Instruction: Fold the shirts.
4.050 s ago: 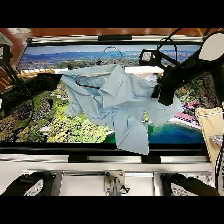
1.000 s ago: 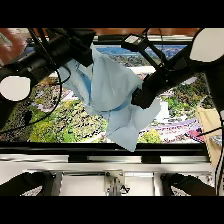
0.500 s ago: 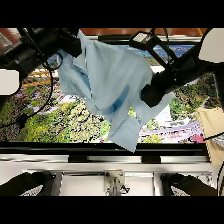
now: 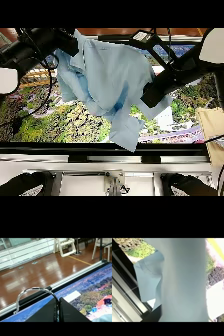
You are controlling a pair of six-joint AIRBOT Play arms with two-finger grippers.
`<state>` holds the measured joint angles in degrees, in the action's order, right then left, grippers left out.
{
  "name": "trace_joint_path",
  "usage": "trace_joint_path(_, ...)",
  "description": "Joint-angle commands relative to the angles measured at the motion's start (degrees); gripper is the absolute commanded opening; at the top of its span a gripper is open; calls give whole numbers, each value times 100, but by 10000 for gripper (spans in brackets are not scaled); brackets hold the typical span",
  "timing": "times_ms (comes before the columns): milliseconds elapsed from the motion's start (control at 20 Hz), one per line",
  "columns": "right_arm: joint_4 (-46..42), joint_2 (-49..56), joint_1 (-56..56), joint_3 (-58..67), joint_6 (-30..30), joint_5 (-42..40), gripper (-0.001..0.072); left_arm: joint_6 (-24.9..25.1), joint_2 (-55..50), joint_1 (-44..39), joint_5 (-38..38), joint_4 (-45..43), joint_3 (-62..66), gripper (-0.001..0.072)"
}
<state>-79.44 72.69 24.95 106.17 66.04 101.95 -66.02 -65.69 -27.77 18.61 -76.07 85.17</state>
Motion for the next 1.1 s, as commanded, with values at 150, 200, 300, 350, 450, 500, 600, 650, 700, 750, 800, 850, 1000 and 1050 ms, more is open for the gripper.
trace_joint_path(150,-1290,-610,-2,7,52,-96,64,240,-2,214,214,-160,7,53)
trace_joint_path(200,-1300,-719,-2,7,61,-98,64,238,-2,214,229,-160,7,53)
trace_joint_path(300,-1185,-844,0,7,256,-59,64,238,-2,214,188,-157,9,53)
trace_joint_path(350,-1021,-848,-2,7,372,-9,65,236,0,203,138,-155,11,53)
trace_joint_path(450,-645,-789,0,0,599,44,67,236,2,203,129,-155,61,53)
trace_joint_path(500,-614,-743,0,0,708,214,66,238,2,208,131,-157,105,53)
trace_joint_path(600,-737,-678,-4,0,940,457,66,256,0,214,136,-179,223,53)
trace_joint_path(650,-813,-667,-2,0,984,457,66,256,0,214,127,-179,273,53)
trace_joint_path(700,-813,-651,-2,0,1099,457,66,256,0,216,133,-179,313,53)
trace_joint_path(750,-811,-623,-2,0,1204,457,66,256,0,216,129,-179,341,53)
trace_joint_path(800,-800,-595,-2,-13,1346,461,67,256,2,216,129,-179,348,53)
trace_joint_path(850,-796,-557,-2,-55,1473,457,67,256,0,216,140,-179,358,53)
trace_joint_path(1000,-1115,-520,-2,-251,1665,457,571,267,22,216,138,-330,361,53)
trace_joint_path(1050,-1445,-527,-2,-232,1635,450,667,411,35,216,146,-372,361,53)
